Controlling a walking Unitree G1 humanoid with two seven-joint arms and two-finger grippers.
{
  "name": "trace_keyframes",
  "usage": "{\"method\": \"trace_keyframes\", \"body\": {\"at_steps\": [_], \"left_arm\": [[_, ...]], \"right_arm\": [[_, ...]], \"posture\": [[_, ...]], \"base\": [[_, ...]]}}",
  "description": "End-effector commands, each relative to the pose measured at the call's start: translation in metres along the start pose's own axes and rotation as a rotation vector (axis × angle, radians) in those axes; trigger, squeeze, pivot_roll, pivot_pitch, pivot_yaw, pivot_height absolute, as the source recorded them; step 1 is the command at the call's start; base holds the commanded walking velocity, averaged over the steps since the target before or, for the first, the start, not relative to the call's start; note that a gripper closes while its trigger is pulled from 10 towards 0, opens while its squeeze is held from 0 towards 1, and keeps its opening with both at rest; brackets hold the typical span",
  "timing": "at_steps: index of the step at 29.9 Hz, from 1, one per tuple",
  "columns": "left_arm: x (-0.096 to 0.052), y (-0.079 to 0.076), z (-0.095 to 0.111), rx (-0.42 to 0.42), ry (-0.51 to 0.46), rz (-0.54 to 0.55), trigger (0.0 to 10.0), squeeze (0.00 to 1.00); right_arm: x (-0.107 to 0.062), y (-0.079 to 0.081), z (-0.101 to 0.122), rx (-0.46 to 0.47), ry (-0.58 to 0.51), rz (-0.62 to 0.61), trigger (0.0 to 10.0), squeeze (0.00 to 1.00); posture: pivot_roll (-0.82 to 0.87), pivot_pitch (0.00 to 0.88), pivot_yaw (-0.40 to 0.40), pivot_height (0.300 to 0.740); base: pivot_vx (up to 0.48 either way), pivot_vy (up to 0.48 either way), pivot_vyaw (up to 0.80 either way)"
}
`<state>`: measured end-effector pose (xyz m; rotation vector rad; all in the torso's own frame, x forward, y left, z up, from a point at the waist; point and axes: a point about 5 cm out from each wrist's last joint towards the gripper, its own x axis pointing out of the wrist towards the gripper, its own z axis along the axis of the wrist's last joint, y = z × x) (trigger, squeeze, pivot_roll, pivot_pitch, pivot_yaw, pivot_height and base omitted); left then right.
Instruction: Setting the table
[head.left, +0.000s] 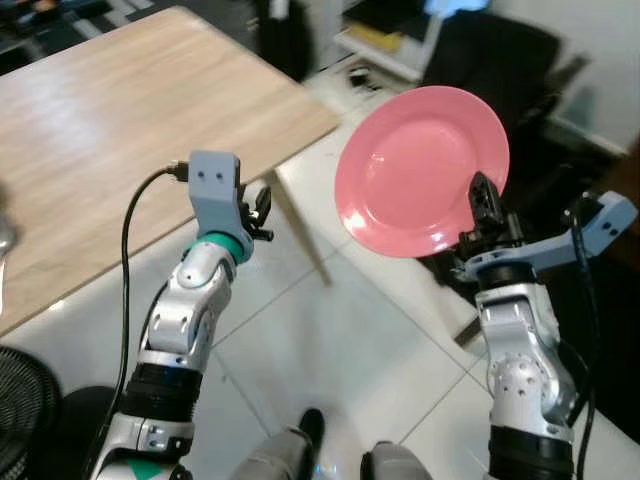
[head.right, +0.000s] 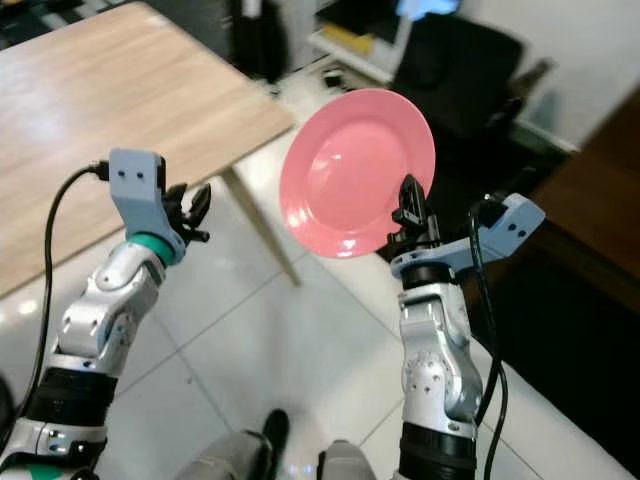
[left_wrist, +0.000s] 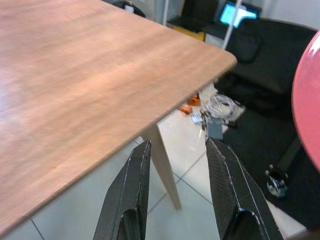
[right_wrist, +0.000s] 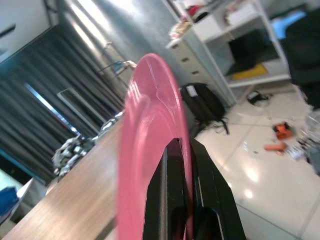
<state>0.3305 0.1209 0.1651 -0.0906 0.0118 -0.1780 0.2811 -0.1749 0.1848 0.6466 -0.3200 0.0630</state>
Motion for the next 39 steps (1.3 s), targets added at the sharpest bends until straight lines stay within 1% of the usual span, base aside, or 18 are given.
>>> {"method": "trace_keyframes", "body": {"at_steps": [1, 8, 13, 15, 18, 23, 35, 39], "left_arm": [[-0.001, 0.005, -0.006, 0.01, 0.028, 0.017, 10.0, 0.0], [-0.001, 0.005, -0.006, 0.016, 0.027, 0.024, 10.0, 0.0], [0.001, 0.007, -0.002, 0.059, -0.006, 0.048, 10.0, 0.0], [0.002, 0.008, -0.001, 0.074, -0.011, 0.067, 10.0, 0.0], [0.003, 0.009, -0.001, 0.075, -0.01, 0.076, 10.0, 0.0], [0.004, 0.01, -0.001, 0.072, -0.011, 0.078, 10.0, 0.0], [0.004, 0.009, -0.001, 0.074, -0.013, 0.078, 10.0, 0.0], [0.004, 0.009, -0.002, 0.076, -0.014, 0.078, 10.0, 0.0]], "right_arm": [[-0.001, 0.002, -0.001, 0.011, -0.003, 0.007, 10.0, 0.0], [0.0, 0.001, -0.001, 0.011, -0.003, 0.003, 10.0, 0.0], [0.001, 0.0, -0.001, -0.01, -0.004, -0.004, 10.0, 0.0], [0.001, 0.001, -0.001, -0.019, -0.005, -0.014, 10.0, 0.0], [0.002, 0.001, -0.001, -0.019, -0.007, -0.017, 10.0, 0.0], [0.002, 0.001, -0.001, -0.017, -0.011, -0.02, 10.0, 0.0], [0.003, -0.002, 0.008, -0.032, -0.066, -0.043, 10.0, 0.0], [0.003, -0.002, 0.009, -0.024, -0.075, -0.033, 10.0, 0.0]], "posture": [[-0.02, 0.0, 0.08, 0.74], [-0.02, 0.0, 0.081, 0.74], [-0.02, 0.0, 0.082, 0.74], [-0.03, 0.0, 0.082, 0.74], [-0.03, 0.0, 0.083, 0.74], [-0.02, 0.0, 0.083, 0.74], [-0.02, 0.0, 0.08, 0.74], [-0.02, 0.0, 0.082, 0.74]], "base": [[0.0, 0.0, 0.76], [0.0, 0.0, 0.76], [0.148, 0.0, 0.69], [0.469, 0.0, 0.0], [0.469, 0.0, 0.0], [0.469, 0.0, 0.0], [0.469, 0.0, 0.0], [0.469, 0.0, 0.0]]}}
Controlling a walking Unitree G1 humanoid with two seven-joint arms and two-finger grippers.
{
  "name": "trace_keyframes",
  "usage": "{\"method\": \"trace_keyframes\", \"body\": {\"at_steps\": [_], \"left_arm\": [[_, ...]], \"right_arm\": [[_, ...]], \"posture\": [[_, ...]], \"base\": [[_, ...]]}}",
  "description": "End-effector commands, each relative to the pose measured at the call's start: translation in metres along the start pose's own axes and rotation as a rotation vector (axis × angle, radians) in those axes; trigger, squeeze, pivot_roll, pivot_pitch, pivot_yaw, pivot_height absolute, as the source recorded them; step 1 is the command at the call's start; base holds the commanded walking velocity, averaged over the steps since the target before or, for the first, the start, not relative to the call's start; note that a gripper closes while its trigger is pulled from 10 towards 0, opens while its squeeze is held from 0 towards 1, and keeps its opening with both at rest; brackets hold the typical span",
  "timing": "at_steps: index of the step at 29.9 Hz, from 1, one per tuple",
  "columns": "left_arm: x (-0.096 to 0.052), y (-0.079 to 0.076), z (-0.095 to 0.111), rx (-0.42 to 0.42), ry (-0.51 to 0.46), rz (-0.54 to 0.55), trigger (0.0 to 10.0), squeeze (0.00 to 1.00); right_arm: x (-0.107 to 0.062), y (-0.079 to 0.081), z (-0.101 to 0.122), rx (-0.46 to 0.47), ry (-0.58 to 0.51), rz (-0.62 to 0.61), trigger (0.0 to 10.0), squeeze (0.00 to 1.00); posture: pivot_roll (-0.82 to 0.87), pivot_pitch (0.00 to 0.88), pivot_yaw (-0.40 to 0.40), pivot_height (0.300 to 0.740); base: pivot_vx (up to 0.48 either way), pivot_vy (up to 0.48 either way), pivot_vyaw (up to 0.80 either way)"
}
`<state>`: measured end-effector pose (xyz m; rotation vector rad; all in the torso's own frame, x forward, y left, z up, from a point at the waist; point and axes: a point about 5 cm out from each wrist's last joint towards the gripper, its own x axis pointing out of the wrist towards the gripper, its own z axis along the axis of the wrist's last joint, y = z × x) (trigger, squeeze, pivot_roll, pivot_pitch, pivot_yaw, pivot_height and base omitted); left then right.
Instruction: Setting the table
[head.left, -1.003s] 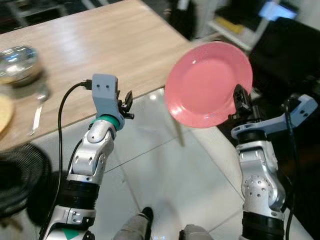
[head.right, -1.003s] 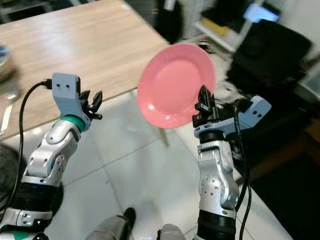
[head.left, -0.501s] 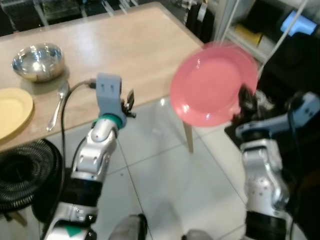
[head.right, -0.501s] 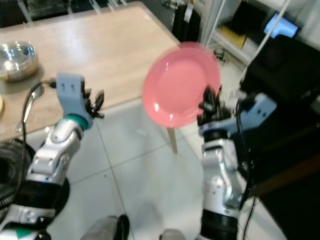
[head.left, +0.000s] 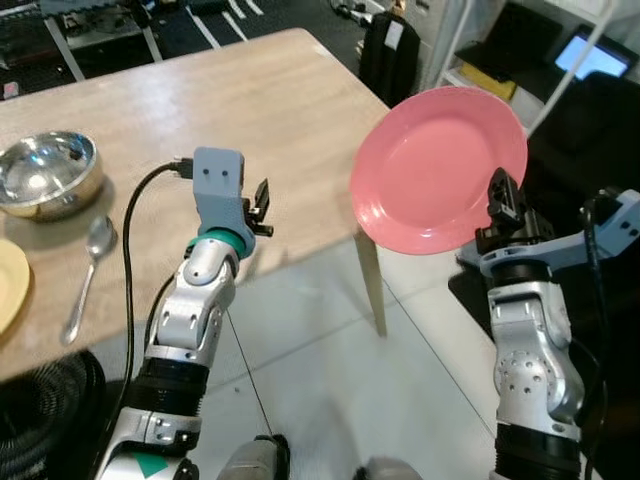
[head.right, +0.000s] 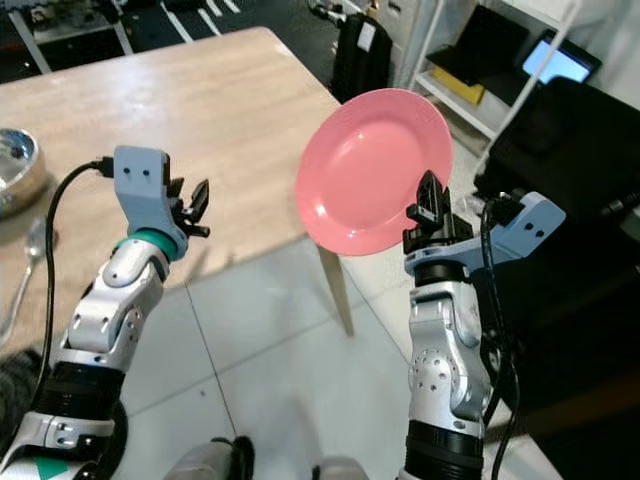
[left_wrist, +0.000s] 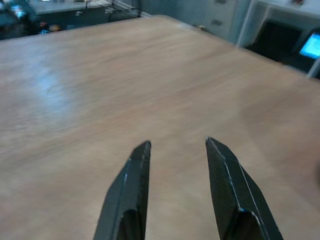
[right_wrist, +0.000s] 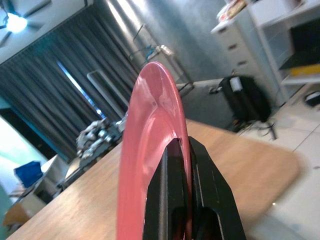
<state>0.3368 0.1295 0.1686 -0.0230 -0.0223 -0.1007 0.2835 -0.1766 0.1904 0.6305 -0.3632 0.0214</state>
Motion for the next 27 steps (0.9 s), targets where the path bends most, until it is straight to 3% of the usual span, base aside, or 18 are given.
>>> {"method": "trace_keyframes", "body": {"at_steps": [1, 12, 13, 16, 19, 26, 27], "left_arm": [[-0.001, -0.001, -0.006, 0.006, 0.018, 0.001, 10.0, 0.0], [-0.001, -0.002, -0.001, 0.071, -0.019, -0.006, 10.0, 0.0], [-0.002, -0.004, 0.0, 0.108, -0.025, -0.027, 10.0, 0.0], [-0.003, -0.006, 0.0, 0.136, -0.032, -0.045, 10.0, 0.0], [-0.009, -0.009, 0.004, 0.295, -0.088, -0.147, 10.0, 0.0], [-0.021, 0.0, 0.013, 0.371, -0.132, -0.296, 10.0, 0.0], [-0.026, 0.003, 0.018, 0.385, -0.137, -0.378, 10.0, 0.0]], "right_arm": [[-0.001, -0.003, 0.004, -0.002, -0.023, -0.011, 10.0, 0.0], [0.002, -0.008, 0.012, 0.078, -0.057, -0.02, 10.0, 0.0], [0.003, -0.01, 0.01, 0.16, -0.028, -0.025, 10.0, 0.0], [0.002, -0.012, 0.008, 0.192, -0.004, -0.029, 10.0, 0.0], [-0.001, -0.009, -0.001, 0.27, 0.101, 0.021, 10.0, 0.0], [-0.005, -0.009, -0.009, 0.293, 0.199, 0.055, 10.0, 0.0], [-0.003, -0.011, -0.012, 0.31, 0.216, 0.038, 10.0, 0.0]], "posture": [[-0.02, 0.0, 0.082, 0.74], [-0.02, 0.0, 0.084, 0.74], [-0.01, 0.0, 0.083, 0.74], [-0.01, 0.0, 0.083, 0.74], [-0.01, 0.0, 0.085, 0.74], [0.0, 0.0, 0.071, 0.74], [0.01, 0.0, 0.061, 0.74]], "base": [[0.469, 0.0, 0.0], [0.366, 0.0, 0.0], [0.0, 0.0, 0.0], [0.0, 0.0, 0.0], [0.0, 0.0, 0.0], [0.0, 0.0, 0.0], [0.0, 0.0, 0.0]]}}
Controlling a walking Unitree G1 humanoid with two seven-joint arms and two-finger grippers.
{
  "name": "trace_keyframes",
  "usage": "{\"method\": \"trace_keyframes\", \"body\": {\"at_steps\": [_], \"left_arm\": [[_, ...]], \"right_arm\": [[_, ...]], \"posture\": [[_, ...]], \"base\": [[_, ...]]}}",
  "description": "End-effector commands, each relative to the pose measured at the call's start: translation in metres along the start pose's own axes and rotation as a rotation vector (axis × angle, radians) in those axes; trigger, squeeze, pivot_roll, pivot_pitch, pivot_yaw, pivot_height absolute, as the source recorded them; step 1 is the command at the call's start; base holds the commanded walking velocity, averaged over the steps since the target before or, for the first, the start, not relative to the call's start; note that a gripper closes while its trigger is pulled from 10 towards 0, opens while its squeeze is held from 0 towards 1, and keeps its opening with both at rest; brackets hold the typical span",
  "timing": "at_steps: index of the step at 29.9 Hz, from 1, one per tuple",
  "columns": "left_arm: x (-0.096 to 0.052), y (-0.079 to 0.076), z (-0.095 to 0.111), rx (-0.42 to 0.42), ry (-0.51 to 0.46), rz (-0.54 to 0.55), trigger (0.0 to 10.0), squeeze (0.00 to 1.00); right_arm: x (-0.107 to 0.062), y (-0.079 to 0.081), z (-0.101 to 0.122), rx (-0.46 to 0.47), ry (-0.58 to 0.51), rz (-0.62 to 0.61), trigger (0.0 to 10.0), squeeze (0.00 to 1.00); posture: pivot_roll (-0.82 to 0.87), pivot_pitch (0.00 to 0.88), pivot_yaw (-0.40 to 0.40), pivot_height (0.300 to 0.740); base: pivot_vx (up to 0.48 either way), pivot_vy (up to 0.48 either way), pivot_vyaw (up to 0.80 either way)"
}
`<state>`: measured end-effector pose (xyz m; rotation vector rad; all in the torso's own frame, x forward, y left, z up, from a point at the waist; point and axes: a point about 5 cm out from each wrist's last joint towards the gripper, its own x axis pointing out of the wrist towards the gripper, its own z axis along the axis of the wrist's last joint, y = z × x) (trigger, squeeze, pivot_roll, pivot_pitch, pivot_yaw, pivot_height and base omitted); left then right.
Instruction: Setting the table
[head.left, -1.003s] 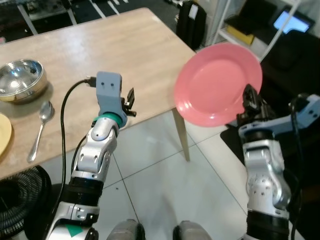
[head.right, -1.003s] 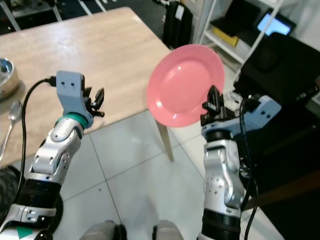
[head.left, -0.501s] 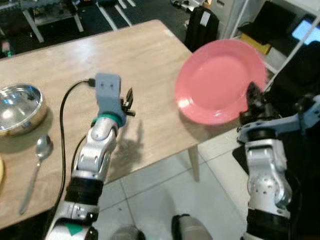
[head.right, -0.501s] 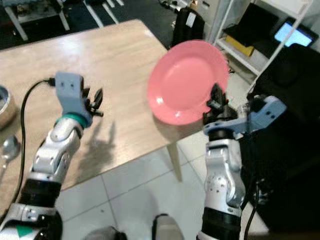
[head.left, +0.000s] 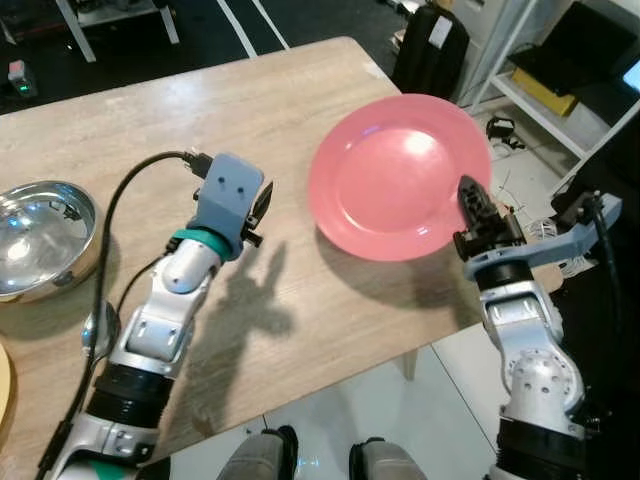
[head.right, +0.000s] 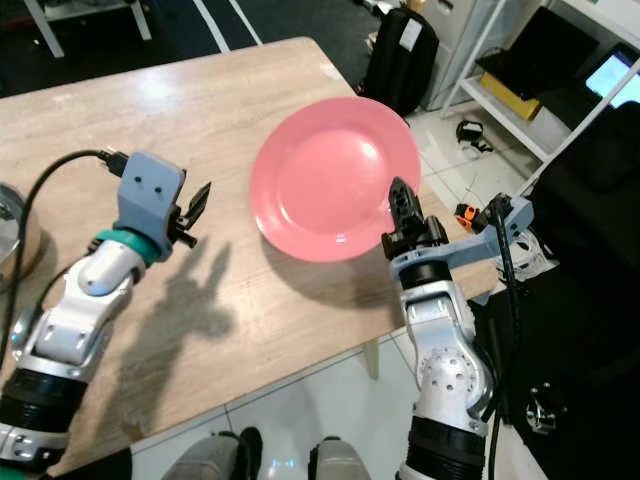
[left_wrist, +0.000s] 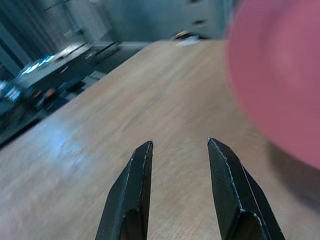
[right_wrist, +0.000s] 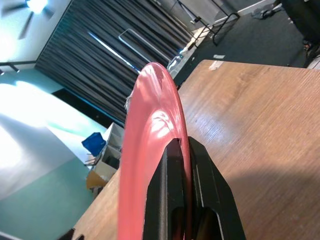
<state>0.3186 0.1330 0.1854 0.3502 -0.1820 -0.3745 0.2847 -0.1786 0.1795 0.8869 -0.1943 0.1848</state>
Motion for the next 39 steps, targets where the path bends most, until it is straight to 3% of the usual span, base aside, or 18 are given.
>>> {"method": "trace_keyframes", "body": {"at_steps": [1, 5, 8, 15, 17, 22, 29, 33, 35, 38, 39], "left_arm": [[-0.012, 0.001, 0.004, 0.011, -0.028, -0.15, 10.0, 0.0], [-0.018, 0.003, 0.01, 0.021, -0.045, -0.231, 10.0, 0.0], [-0.027, 0.002, 0.022, 0.013, -0.07, -0.339, 10.0, 0.0], [-0.035, -0.003, 0.028, 0.015, -0.074, -0.415, 10.0, 0.0], [-0.039, -0.007, 0.03, 0.025, -0.074, -0.452, 10.0, 0.0], [-0.043, -0.009, 0.034, 0.026, -0.078, -0.463, 10.0, 0.0], [-0.043, -0.007, 0.034, 0.025, -0.069, -0.459, 10.0, 0.0], [-0.043, 0.001, 0.032, 0.024, -0.037, -0.463, 10.0, 0.0], [-0.049, 0.01, 0.026, 0.011, 0.038, -0.521, 10.0, 0.0], [-0.051, 0.013, 0.023, 0.001, 0.073, -0.548, 10.0, 0.0], [-0.053, 0.014, 0.02, -0.038, 0.1, -0.574, 10.0, 0.0]], "right_arm": [[0.002, -0.006, -0.005, 0.053, 0.033, -0.027, 10.0, 0.0], [0.006, -0.009, -0.008, 0.076, 0.044, -0.056, 10.0, 0.0], [0.018, -0.015, -0.017, 0.114, 0.046, -0.123, 10.0, 0.0], [0.031, -0.024, -0.025, 0.124, 0.071, -0.199, 10.0, 0.0], [0.042, -0.033, -0.03, 0.128, 0.074, -0.262, 10.0, 0.0], [0.051, -0.046, -0.028, 0.111, 0.065, -0.342, 10.0, 0.0], [0.052, -0.055, -0.023, 0.09, 0.061, -0.381, 10.0, 0.0], [0.047, -0.063, -0.016, 0.064, 0.045, -0.406, 10.0, 0.0], [0.037, -0.072, -0.004, 0.029, 0.025, -0.435, 10.0, 0.0], [0.031, -0.075, 0.001, 0.008, 0.022, -0.444, 10.0, 0.0], [0.025, -0.08, 0.005, -0.008, 0.015, -0.457, 10.0, 0.0]], "posture": [[0.01, 0.0, 0.059, 0.74], [0.02, 0.005, 0.052, 0.74], [0.05, 0.026, 0.041, 0.74], [0.07, 0.054, 0.027, 0.74], [0.09, 0.076, 0.015, 0.74], [0.12, 0.105, 0.009, 0.74], [0.13, 0.118, 0.009, 0.74], [0.12, 0.122, 0.014, 0.74], [0.11, 0.122, 0.022, 0.74], [0.11, 0.122, 0.025, 0.74], [0.1, 0.123, 0.03, 0.74]], "base": [[0.0, 0.0, 0.0], [0.0, 0.0, 0.0], [0.0, 0.0, 0.0], [0.0, 0.0, 0.0], [0.0, 0.0, 0.0], [0.0, 0.0, 0.0], [0.0, 0.0, 0.0], [0.0, 0.0, 0.0], [0.0, 0.0, 0.0], [0.0, 0.0, 0.0], [0.0, 0.0, 0.0]]}}
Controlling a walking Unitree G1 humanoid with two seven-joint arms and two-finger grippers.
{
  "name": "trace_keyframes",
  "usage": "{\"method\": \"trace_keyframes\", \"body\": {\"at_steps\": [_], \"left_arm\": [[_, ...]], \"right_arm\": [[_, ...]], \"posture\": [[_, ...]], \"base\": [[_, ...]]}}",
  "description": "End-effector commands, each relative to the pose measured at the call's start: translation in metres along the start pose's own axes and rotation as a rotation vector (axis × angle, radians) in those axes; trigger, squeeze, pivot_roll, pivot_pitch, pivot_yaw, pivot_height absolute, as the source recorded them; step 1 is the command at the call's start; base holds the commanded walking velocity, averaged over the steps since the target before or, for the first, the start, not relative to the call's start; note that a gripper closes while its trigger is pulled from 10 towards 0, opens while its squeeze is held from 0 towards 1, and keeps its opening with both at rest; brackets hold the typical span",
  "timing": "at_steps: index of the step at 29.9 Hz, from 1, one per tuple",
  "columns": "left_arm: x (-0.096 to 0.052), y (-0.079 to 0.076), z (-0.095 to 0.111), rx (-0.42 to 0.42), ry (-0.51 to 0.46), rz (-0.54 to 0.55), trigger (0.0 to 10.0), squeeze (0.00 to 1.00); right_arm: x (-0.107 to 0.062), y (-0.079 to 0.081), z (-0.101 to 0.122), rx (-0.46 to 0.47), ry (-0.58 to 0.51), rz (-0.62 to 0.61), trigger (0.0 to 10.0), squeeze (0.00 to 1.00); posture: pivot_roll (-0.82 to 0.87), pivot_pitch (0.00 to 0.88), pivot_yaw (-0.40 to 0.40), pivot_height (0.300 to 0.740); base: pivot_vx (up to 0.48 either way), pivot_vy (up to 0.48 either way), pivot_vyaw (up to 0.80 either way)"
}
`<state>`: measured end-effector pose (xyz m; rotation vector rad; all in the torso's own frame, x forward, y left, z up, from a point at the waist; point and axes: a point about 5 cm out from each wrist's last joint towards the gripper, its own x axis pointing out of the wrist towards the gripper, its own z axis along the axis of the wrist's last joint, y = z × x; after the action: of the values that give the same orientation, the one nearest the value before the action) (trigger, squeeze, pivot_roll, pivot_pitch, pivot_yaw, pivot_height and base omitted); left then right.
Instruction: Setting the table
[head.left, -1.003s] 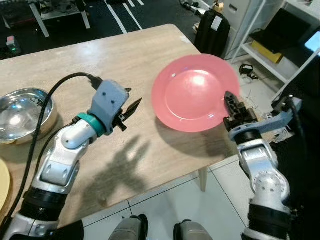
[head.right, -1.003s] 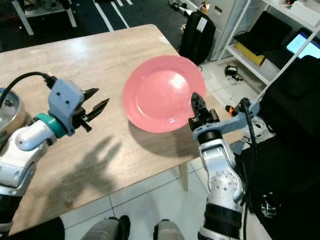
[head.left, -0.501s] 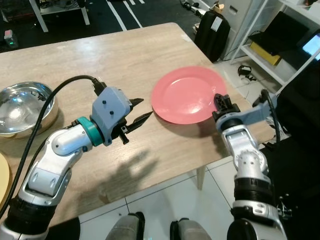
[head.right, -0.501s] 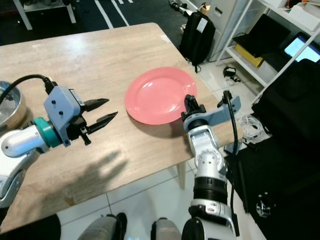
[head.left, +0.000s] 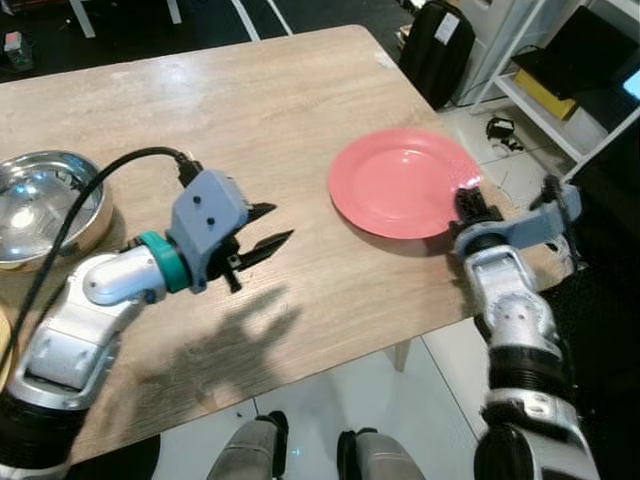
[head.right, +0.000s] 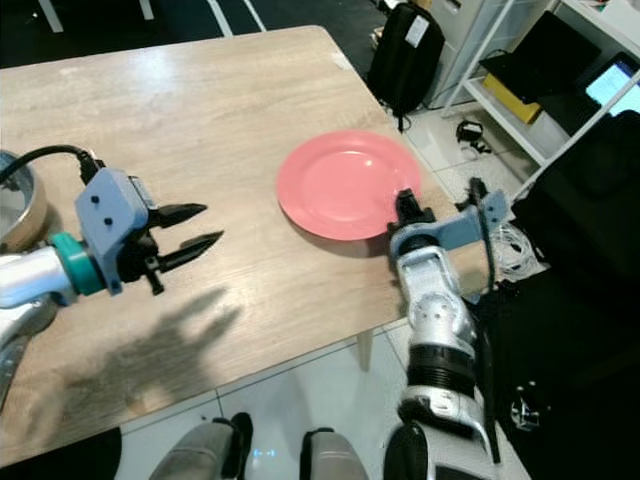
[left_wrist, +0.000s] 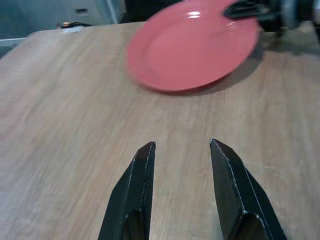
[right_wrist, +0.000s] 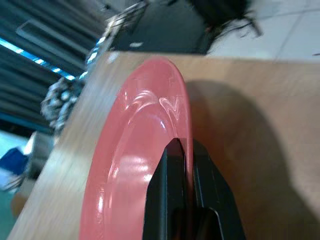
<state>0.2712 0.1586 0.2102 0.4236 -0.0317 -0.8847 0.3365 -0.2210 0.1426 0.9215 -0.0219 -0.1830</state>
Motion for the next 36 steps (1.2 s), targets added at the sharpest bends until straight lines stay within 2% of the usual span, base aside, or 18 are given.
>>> {"method": "trace_keyframes", "body": {"at_steps": [1, 2, 5, 8, 14, 15, 17, 18, 23, 24, 26, 27, 28, 30, 32, 34, 35, 36], "left_arm": [[-0.001, -0.003, -0.006, -0.061, 0.025, -0.046, 10.0, 0.0], [-0.001, -0.003, -0.006, -0.061, 0.025, -0.046, 10.0, 0.0], [0.0, -0.004, -0.006, -0.12, 0.015, -0.055, 10.0, 0.0], [0.001, -0.004, -0.006, -0.131, 0.012, -0.051, 10.0, 0.0], [0.002, -0.004, -0.006, -0.132, 0.018, -0.053, 10.0, 0.0], [0.002, -0.004, -0.006, -0.136, 0.021, -0.052, 10.0, 0.0], [0.002, -0.004, -0.006, -0.136, 0.021, -0.052, 10.0, 0.0], [0.002, -0.004, -0.006, -0.141, 0.024, -0.052, 10.0, 0.0], [0.002, -0.003, -0.007, -0.148, 0.029, -0.051, 10.0, 0.0], [0.002, -0.004, -0.007, -0.151, 0.029, -0.051, 10.0, 0.0], [0.002, -0.004, -0.007, -0.151, 0.029, -0.051, 10.0, 0.0], [0.003, -0.005, -0.007, -0.153, 0.028, -0.052, 10.0, 0.0], [0.004, -0.005, -0.007, -0.157, 0.026, -0.054, 10.0, 0.0], [0.004, -0.005, -0.007, -0.157, 0.026, -0.054, 10.0, 0.0], [0.006, -0.006, -0.007, -0.161, 0.024, -0.057, 10.0, 0.0], [0.006, -0.006, -0.007, -0.161, 0.024, -0.057, 10.0, 0.0], [0.008, -0.006, -0.008, -0.16, 0.023, -0.057, 10.0, 0.0], [0.008, -0.006, -0.008, -0.16, 0.023, -0.057, 10.0, 0.0]], "right_arm": [[-0.006, -0.017, 0.0, -0.025, 0.016, -0.063, 10.0, 0.0], [-0.006, -0.017, 0.0, -0.025, 0.016, -0.063, 10.0, 0.0], [-0.015, -0.031, 0.005, -0.044, 0.009, -0.088, 10.0, 0.0], [-0.018, -0.037, 0.006, -0.044, 0.01, -0.091, 10.0, 0.0], [-0.018, -0.038, 0.006, -0.083, 0.01, -0.095, 10.0, 0.0], [-0.019, -0.037, 0.007, -0.093, 0.009, -0.091, 10.0, 0.45], [-0.019, -0.037, 0.007, -0.093, 0.009, -0.091, 10.0, 0.45], [-0.02, -0.037, 0.009, -0.098, 0.008, -0.089, 10.0, 1.0], [-0.021, -0.035, 0.012, -0.12, -0.001, -0.075, 10.0, 1.0], [-0.021, -0.032, 0.018, -0.152, -0.028, -0.066, 10.0, 1.0], [-0.021, -0.032, 0.018, -0.152, -0.028, -0.066, 10.0, 1.0], [-0.022, -0.03, 0.024, -0.189, -0.055, -0.058, 10.0, 1.0], [-0.026, -0.025, 0.036, -0.213, -0.104, -0.025, 10.0, 0.0], [-0.026, -0.025, 0.036, -0.213, -0.104, -0.025, 10.0, 0.0], [-0.032, -0.018, 0.053, -0.215, -0.168, 0.036, 10.0, 0.0], [-0.032, -0.018, 0.053, -0.215, -0.168, 0.036, 10.0, 0.0], [-0.036, -0.015, 0.063, -0.227, -0.205, 0.069, 10.0, 0.0], [-0.036, -0.015, 0.063, -0.227, -0.205, 0.069, 10.0, 0.0]], "posture": [[0.1, 0.123, 0.03, 0.74], [0.1, 0.123, 0.03, 0.74], [0.09, 0.119, 0.036, 0.74], [0.09, 0.119, 0.038, 0.74], [0.09, 0.119, 0.037, 0.74], [0.09, 0.12, 0.035, 0.74], [0.09, 0.12, 0.035, 0.74], [0.09, 0.12, 0.035, 0.74], [0.09, 0.12, 0.035, 0.74], [0.09, 0.121, 0.036, 0.74], [0.09, 0.121, 0.036, 0.74], [0.09, 0.121, 0.036, 0.74], [0.08, 0.123, 0.037, 0.74], [0.08, 0.123, 0.037, 0.74], [0.07, 0.122, 0.037, 0.74], [0.07, 0.122, 0.037, 0.74], [0.07, 0.122, 0.037, 0.74], [0.07, 0.122, 0.037, 0.74]], "base": [[0.0, 0.0, 0.0], [0.0, 0.0, 0.0], [0.0, 0.0, 0.0], [0.0, 0.0, 0.0], [0.0, 0.0, 0.0], [0.0, 0.0, 0.0], [0.0, 0.0, 0.0], [0.0, 0.0, 0.0], [0.0, 0.0, 0.0], [0.0, 0.0, 0.0], [0.0, 0.0, 0.0], [0.0, 0.0, 0.0], [0.0, 0.0, 0.0], [0.0, 0.0, 0.0], [0.0, 0.0, 0.0], [0.0, 0.0, 0.0], [0.0, 0.0, 0.0], [0.0, 0.0, 0.0]]}}
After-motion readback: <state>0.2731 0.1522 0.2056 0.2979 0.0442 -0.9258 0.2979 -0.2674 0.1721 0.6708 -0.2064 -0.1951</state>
